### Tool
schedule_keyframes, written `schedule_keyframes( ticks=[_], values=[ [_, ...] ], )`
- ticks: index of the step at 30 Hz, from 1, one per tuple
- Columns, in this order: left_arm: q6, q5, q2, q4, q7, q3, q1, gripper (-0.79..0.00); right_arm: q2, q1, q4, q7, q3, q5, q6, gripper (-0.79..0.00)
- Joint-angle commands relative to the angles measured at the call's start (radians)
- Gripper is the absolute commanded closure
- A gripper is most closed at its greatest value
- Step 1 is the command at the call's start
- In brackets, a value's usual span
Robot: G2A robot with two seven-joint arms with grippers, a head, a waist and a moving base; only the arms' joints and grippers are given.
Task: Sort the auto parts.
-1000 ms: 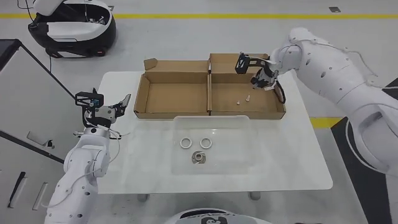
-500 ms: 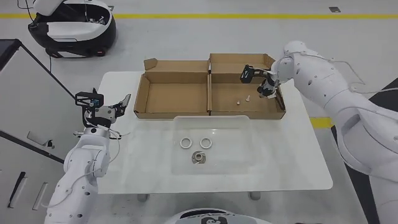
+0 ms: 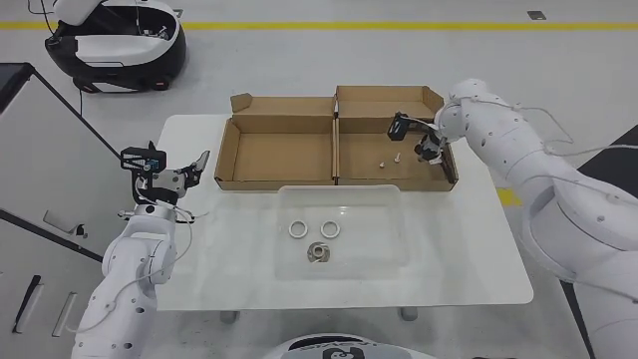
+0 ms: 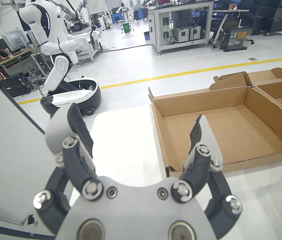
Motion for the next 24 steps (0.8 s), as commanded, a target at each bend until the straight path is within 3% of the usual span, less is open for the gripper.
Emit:
schedule_keyframes(
  ticks=[1, 17, 21, 24],
  values=[
    [0.0, 0.0, 0.0, 0.0, 0.0, 0.0, 0.0, -0.785, -0.008, -0.007, 0.014, -0.003, 0.0, -0.004, -0.004, 0.0],
    [0.0, 0.0, 0.0, 0.0, 0.0, 0.0, 0.0, -0.785, -0.073, -0.03, 0.113, -0.032, 0.005, -0.055, -0.022, 0.0],
    [0.0, 0.0, 0.0, 0.0, 0.0, 0.0, 0.0, -0.785, -0.085, -0.027, 0.134, -0.035, 0.009, -0.058, -0.031, -0.203],
    [0.0, 0.0, 0.0, 0.0, 0.0, 0.0, 0.0, -0.785, -0.092, -0.028, 0.149, -0.044, 0.015, -0.055, -0.036, -0.256]
  ],
)
